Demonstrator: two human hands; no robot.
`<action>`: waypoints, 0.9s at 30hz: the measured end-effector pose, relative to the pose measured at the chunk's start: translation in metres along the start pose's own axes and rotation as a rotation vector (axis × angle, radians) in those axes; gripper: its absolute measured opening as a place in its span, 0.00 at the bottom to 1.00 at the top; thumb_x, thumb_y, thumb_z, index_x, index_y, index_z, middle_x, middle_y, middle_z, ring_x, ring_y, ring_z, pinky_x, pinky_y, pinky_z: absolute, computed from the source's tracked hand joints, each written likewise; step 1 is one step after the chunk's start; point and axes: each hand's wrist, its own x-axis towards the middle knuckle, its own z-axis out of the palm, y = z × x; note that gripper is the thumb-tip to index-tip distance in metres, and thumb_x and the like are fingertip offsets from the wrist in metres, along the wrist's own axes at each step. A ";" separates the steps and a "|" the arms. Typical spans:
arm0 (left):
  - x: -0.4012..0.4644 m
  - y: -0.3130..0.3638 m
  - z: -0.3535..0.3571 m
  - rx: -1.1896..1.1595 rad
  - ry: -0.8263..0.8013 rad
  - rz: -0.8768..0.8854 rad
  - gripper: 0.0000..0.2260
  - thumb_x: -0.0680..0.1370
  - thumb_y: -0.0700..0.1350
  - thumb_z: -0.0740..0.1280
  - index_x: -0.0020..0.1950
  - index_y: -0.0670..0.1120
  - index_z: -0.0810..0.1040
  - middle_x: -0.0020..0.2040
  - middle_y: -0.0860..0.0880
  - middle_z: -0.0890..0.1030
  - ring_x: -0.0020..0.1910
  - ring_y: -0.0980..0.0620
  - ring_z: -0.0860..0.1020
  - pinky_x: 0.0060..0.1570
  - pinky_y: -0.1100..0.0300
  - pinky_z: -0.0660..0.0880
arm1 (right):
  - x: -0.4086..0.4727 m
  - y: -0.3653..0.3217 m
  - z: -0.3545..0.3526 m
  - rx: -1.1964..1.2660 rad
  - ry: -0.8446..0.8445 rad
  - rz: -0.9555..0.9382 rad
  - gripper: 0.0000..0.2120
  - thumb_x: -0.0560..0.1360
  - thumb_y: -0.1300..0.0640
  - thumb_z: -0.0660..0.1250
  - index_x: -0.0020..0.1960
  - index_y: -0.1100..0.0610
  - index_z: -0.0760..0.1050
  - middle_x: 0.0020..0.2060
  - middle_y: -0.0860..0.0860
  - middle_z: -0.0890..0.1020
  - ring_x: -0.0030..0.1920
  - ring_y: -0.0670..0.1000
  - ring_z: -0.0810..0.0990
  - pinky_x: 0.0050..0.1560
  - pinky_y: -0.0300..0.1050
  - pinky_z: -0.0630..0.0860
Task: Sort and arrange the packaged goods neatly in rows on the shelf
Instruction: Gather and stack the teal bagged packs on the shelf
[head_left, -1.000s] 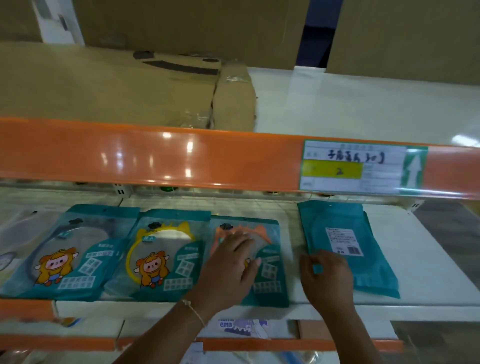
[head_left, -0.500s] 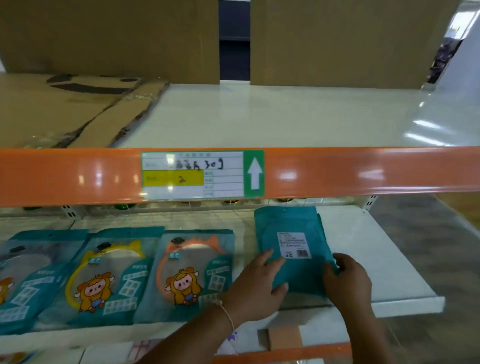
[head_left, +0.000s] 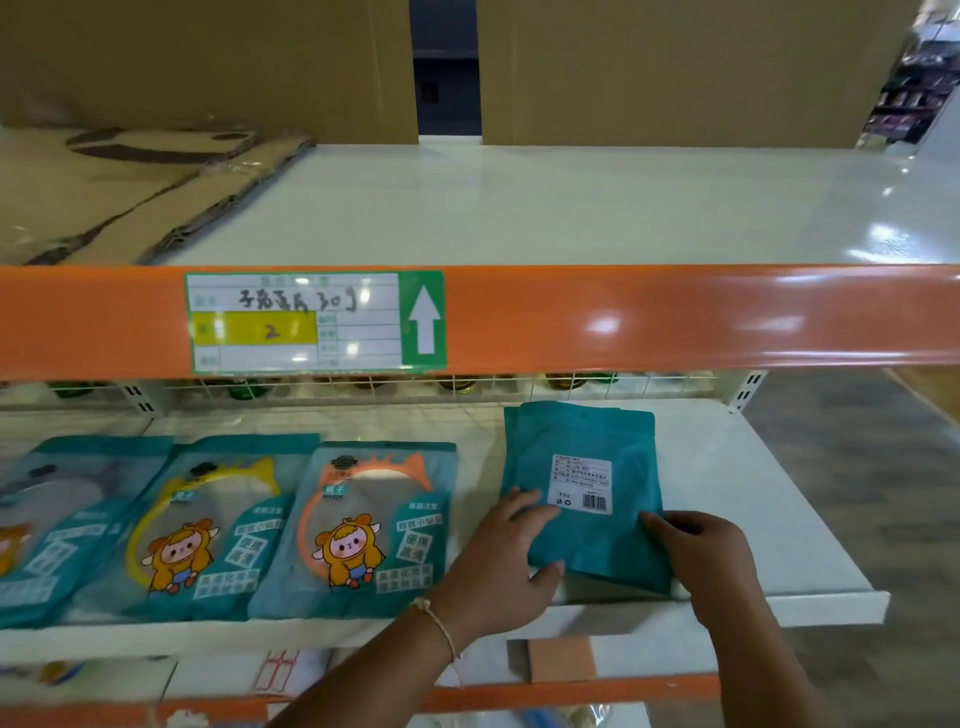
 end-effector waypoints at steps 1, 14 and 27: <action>0.000 0.001 -0.001 0.007 -0.007 0.002 0.27 0.78 0.54 0.64 0.75 0.53 0.61 0.76 0.56 0.55 0.76 0.58 0.50 0.72 0.65 0.52 | -0.001 -0.001 -0.002 0.029 -0.010 0.008 0.10 0.75 0.55 0.71 0.53 0.60 0.82 0.41 0.51 0.82 0.44 0.52 0.80 0.46 0.51 0.80; 0.001 0.015 -0.043 0.526 0.317 0.243 0.30 0.73 0.51 0.69 0.73 0.46 0.66 0.70 0.44 0.72 0.70 0.44 0.69 0.70 0.48 0.58 | -0.064 -0.057 0.018 0.712 -0.213 -0.022 0.08 0.82 0.62 0.58 0.45 0.63 0.71 0.43 0.60 0.77 0.45 0.60 0.76 0.43 0.49 0.75; -0.074 -0.041 -0.153 -0.348 0.609 -0.194 0.03 0.79 0.49 0.65 0.48 0.53 0.78 0.37 0.56 0.80 0.33 0.64 0.77 0.31 0.70 0.71 | -0.132 -0.081 0.116 0.578 -0.424 -0.278 0.17 0.70 0.46 0.67 0.38 0.60 0.84 0.39 0.60 0.85 0.49 0.62 0.84 0.40 0.46 0.78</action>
